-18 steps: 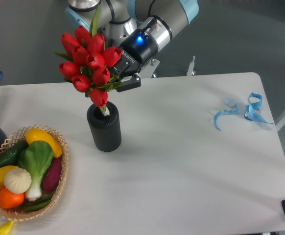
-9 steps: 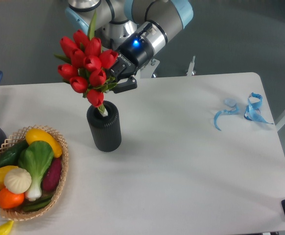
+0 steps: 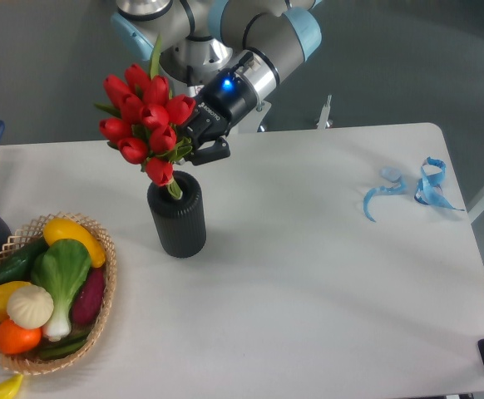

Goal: Insert the flowers into the vase
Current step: 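Push the tulip stems deeper into the vase with the gripper, then open the gripper to release the tulips in the vase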

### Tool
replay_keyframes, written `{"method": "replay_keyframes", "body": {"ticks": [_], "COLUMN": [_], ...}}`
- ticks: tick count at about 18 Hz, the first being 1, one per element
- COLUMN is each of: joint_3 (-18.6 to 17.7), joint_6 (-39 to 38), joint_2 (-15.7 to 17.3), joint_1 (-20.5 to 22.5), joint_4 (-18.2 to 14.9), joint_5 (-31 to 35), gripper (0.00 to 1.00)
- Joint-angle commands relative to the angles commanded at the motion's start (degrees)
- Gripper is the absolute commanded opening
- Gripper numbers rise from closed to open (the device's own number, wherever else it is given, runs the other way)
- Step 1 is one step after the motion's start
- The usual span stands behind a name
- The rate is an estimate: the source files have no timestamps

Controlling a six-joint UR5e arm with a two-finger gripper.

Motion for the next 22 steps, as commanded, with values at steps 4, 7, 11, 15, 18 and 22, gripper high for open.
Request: {"method": "replay_keyframes", "body": {"ticks": [4, 7, 11, 15, 18, 22], "joint_3": [-1.15, -1.24, -2.73, -3.44, -3.79, -3.88], "joint_6": [3.18, 4.06, 4.76, 6.44, 6.08, 6.26], "joint_2": [-1.49, -2.81, -3.78, -4.48, -4.49, -4.40], "joint_1": [0.26, 0.18, 0.09, 0.18, 0.26, 1.05], "joint_4": [0.00, 0.09, 0.35, 0.35, 0.35, 0.35], "joint_5": [0.09, 0.18, 0.53, 0.70, 0.70, 0.70], "gripper": [0.11, 0.19, 0.31, 0.63, 1.00, 1.00]}}
